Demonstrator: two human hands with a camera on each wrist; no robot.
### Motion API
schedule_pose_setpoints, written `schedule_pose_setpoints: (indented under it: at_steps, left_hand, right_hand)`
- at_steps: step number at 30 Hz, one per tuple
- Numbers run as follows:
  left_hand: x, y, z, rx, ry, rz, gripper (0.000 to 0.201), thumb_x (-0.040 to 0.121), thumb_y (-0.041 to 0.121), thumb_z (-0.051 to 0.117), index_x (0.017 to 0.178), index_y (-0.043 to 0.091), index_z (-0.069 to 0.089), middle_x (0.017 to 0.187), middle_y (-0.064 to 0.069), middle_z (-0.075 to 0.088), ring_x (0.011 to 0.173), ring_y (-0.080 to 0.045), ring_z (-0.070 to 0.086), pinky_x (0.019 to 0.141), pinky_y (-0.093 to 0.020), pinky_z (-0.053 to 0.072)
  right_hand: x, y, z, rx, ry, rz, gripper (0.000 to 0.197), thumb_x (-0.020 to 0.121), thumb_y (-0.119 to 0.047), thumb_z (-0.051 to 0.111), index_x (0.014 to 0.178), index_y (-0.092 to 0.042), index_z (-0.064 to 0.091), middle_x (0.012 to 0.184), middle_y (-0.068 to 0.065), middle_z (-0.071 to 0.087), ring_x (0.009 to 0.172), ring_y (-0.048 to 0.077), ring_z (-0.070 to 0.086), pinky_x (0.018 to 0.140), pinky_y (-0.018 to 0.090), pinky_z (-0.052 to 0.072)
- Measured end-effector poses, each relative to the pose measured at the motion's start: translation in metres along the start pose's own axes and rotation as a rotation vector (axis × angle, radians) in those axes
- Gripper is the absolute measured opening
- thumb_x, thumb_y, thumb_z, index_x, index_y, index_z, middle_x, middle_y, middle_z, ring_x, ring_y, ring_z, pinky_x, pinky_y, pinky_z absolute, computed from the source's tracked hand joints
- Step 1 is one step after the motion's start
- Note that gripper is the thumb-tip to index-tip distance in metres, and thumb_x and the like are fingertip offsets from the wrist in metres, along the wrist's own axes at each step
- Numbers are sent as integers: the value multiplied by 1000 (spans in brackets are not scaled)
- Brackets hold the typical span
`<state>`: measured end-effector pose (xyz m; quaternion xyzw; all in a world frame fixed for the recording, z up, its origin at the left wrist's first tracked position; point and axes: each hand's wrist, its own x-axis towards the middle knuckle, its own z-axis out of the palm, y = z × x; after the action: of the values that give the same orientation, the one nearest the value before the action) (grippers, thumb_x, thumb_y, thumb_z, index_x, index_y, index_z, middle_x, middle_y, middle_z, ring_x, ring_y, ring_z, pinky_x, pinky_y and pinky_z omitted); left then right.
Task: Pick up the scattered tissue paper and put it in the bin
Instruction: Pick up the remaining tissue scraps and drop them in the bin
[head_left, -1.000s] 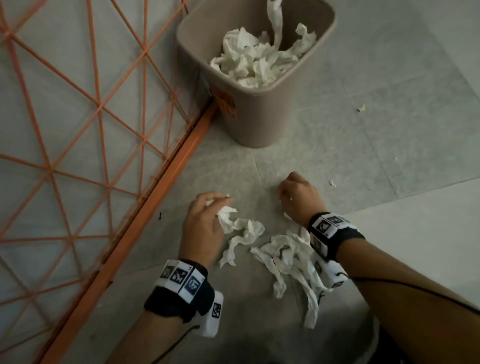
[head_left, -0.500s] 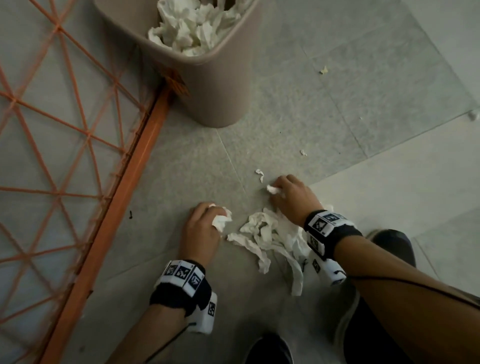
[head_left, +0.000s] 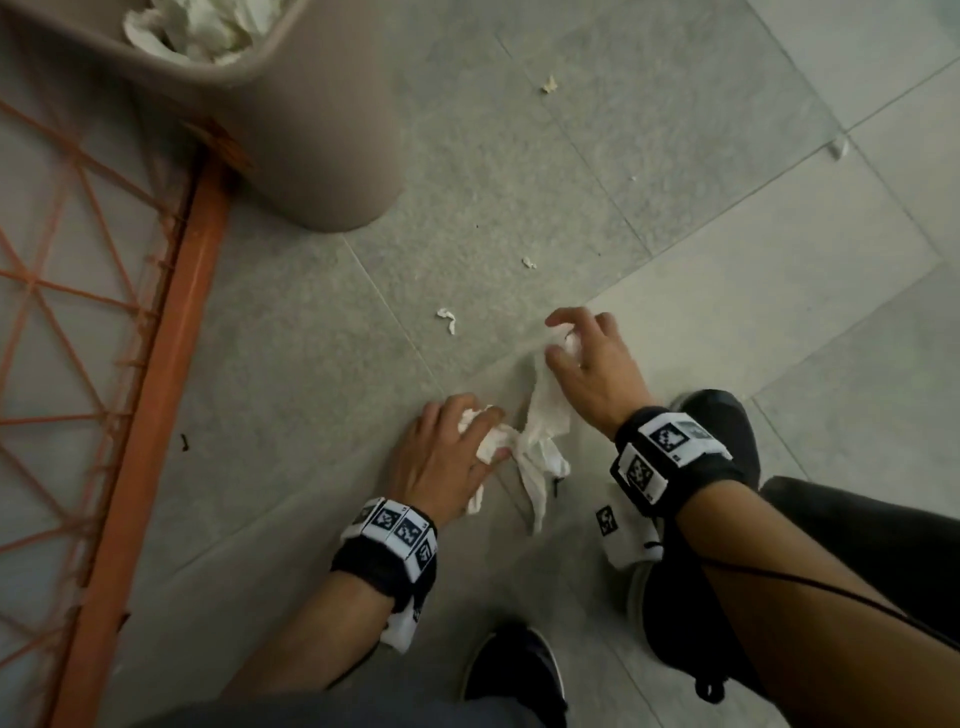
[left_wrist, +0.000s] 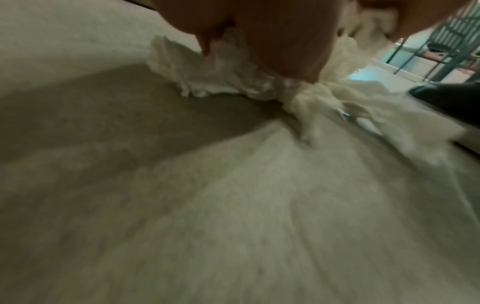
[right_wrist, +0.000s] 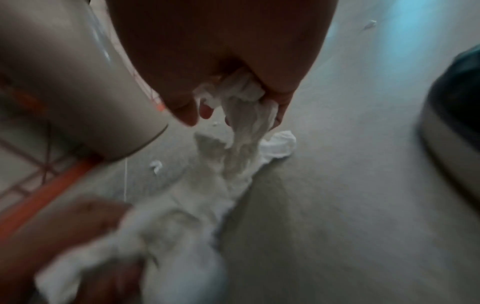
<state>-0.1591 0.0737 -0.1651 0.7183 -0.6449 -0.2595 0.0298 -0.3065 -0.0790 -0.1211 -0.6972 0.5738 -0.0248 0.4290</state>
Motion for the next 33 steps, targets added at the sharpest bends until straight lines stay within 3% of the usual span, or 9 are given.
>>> schedule_pose_setpoints:
  at_steps: [5,10,13,17,19,22,26,29,33]
  left_hand:
    - [11,-10,-17,-266,204,-112,31,82,14,54,111,17,63,105,-12,55,92,-31,58,73,-40,52]
    - [36,-22,-59,-429,489,-152,44,70,-5,44,98,15,73,117,-12,51,101,-11,52,85,-10,39]
    - [59,-27,-76,-442,540,-150,47,69,-8,40,93,15,74,114,-9,56,104,-22,58,92,-29,49]
    - [87,-28,-72,-305,393,-231,33,86,26,47,115,22,63,122,-10,49,106,-32,50,87,-43,48]
    - [91,-32,-58,-121,237,-207,37,88,41,55,122,28,54,126,-6,45,108,-30,45,83,-40,46]
    - [93,-38,-49,-59,146,-154,26,90,29,58,114,17,57,118,-9,53,104,-32,51,81,-40,43]
    - [85,-48,-76,-398,311,-267,16,86,9,55,102,14,59,104,-5,57,92,-25,59,77,-28,42]
    - [56,-48,-98,-448,452,-238,26,84,-1,50,96,15,67,110,-4,51,96,-15,57,85,-22,45]
    - [9,-31,-85,-453,496,-209,40,79,-2,48,108,16,69,111,-4,58,101,-16,60,91,-27,49]
  right_hand:
    - [-22,32,22,-245,-187,-76,65,73,-49,74,131,-38,45,126,3,37,99,20,53,86,36,50]
    - [-27,48,43,-186,-25,-118,17,78,-12,63,95,-11,61,97,10,53,87,34,56,69,32,40]
    - [-27,49,44,-101,50,-118,13,74,-1,63,86,-6,59,86,10,56,83,32,52,68,29,31]
    - [-22,37,35,85,100,-105,14,70,6,61,78,-5,56,81,3,48,64,20,45,58,26,33]
    - [-21,25,29,174,78,-81,12,67,0,54,78,-5,56,80,4,51,63,20,46,56,28,36]
    - [-20,6,23,208,-17,-8,14,76,-4,46,84,-11,55,69,5,62,65,23,55,54,29,41]
    - [-23,-11,27,260,-87,79,7,89,-18,50,87,-16,55,69,-1,60,63,16,54,51,24,38]
    - [-22,-21,35,263,-178,118,43,92,-60,44,92,-19,58,81,1,64,72,12,57,58,26,38]
    - [-17,-28,69,-18,-259,-11,48,88,-66,43,109,-24,54,97,16,71,87,33,64,73,38,47]
